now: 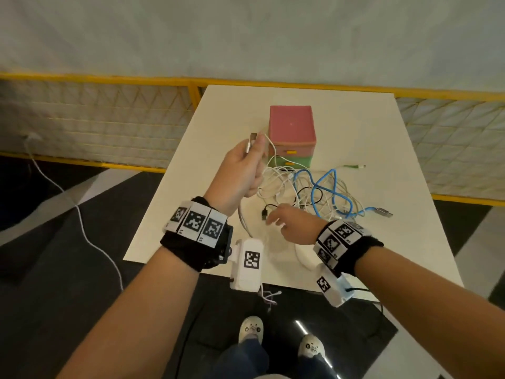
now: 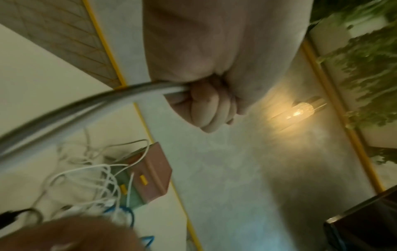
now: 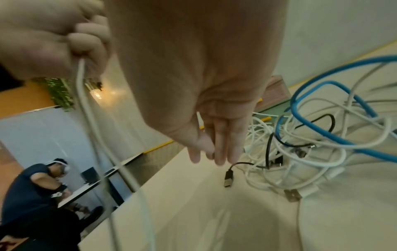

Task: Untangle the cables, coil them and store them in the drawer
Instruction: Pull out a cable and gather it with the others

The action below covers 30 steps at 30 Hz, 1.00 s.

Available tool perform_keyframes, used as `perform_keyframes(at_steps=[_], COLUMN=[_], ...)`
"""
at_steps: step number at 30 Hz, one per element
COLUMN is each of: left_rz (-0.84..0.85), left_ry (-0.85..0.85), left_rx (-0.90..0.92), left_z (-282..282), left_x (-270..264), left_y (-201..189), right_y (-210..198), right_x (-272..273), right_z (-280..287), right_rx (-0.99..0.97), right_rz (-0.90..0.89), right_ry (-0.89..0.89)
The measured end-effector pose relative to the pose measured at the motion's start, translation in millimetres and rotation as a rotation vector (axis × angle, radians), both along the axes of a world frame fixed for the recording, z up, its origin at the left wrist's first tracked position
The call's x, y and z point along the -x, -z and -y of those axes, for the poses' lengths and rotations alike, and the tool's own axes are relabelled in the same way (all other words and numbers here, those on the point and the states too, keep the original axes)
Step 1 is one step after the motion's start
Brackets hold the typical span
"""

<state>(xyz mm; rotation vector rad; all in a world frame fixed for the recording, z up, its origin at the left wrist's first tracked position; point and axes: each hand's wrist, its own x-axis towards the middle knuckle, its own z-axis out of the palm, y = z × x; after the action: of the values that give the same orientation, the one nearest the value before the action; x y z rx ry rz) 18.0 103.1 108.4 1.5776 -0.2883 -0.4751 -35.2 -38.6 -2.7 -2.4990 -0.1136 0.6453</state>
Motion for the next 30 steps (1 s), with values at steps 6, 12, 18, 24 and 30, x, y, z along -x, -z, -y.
perform_keyframes(at_steps=[6, 12, 18, 24, 30], left_rz=[-0.070, -0.177, -0.143, -0.177, -0.153], left_ry=[-0.164, -0.262, -0.221, -0.138, -0.019], left_rx=[-0.122, -0.072, -0.014, -0.177, -0.142], left_z=[-11.3, -20.1, -18.8, -0.1, 41.0], left_x=[-10.5, -22.1, -32.2, -34.6, -29.8], left_y=[31.1, 41.1, 51.6, 75.0, 68.7], right_y=[42.6, 66.0, 50.5, -1.1, -31.3], right_x=[-44.2, -53.8, -52.1, -36.7, -15.0], right_z=[-1.7, -7.4, 4.5, 20.2, 18.7], right_rx=[0.165, 0.349, 0.072, -0.434, -0.661], right_rz=[0.030, -0.036, 0.327, 0.511, 0.577], right_ry=[0.145, 0.104, 0.372, 0.641, 0.589])
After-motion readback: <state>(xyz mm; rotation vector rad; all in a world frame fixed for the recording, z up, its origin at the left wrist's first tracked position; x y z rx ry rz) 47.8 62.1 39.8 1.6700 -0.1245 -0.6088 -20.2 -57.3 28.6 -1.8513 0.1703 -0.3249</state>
